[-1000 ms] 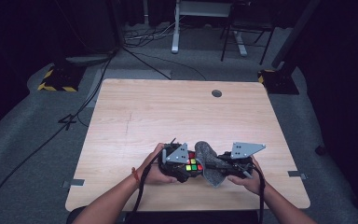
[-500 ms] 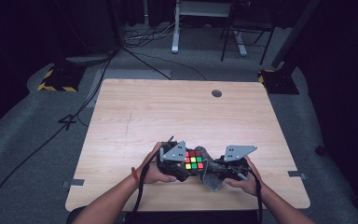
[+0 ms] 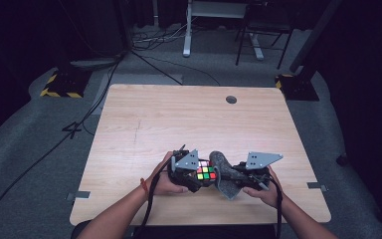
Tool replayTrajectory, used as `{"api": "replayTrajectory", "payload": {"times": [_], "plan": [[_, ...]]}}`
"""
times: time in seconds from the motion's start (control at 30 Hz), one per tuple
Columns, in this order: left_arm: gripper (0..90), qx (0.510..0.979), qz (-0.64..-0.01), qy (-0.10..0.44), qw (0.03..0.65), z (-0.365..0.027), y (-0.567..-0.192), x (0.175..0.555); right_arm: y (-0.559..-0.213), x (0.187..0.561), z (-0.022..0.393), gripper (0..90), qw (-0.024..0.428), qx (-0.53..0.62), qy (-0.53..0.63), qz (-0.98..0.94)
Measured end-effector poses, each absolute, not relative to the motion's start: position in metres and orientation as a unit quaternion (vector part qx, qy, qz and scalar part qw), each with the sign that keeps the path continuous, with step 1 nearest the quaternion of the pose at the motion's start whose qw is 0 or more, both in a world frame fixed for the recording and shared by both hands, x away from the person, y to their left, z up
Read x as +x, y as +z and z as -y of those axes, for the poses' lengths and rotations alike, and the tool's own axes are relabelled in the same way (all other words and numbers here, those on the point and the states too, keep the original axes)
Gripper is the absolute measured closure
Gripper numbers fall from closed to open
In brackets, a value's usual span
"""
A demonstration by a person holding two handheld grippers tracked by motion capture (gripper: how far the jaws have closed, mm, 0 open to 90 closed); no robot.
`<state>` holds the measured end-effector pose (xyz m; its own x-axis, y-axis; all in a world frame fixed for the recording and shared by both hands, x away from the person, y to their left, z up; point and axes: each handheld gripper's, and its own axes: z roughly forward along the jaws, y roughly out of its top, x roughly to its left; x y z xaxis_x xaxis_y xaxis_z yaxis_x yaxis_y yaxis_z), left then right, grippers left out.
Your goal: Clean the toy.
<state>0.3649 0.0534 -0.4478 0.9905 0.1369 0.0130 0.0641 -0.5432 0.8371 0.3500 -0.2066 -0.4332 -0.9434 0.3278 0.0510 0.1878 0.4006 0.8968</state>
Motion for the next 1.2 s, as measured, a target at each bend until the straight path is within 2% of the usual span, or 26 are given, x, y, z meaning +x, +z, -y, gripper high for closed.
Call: {"api": "replayTrajectory", "payload": {"times": [0.2,0.43,0.7,1.0,1.2], "plan": [[33.4,0.873,-0.049,0.038,0.484,-0.052,-0.445,0.361,-0.438,0.352,0.204,75.9,0.068,0.162,0.506,-0.845],[33.4,0.866,-0.048,0.039,0.496,-0.055,-0.441,0.36,-0.46,0.353,0.194,75.9,0.041,0.167,0.475,-0.863],[33.4,0.859,-0.054,0.037,0.508,-0.059,-0.436,0.362,-0.464,0.348,0.191,75.9,0.034,0.158,0.465,-0.87],[33.4,0.87,-0.057,0.046,0.488,-0.057,-0.439,0.363,-0.437,0.348,0.203,76.0,0.07,0.156,0.518,-0.838],[33.4,0.872,-0.041,0.045,0.486,-0.051,-0.439,0.356,-0.435,0.351,0.204,75.9,0.08,0.164,0.515,-0.838]]}}
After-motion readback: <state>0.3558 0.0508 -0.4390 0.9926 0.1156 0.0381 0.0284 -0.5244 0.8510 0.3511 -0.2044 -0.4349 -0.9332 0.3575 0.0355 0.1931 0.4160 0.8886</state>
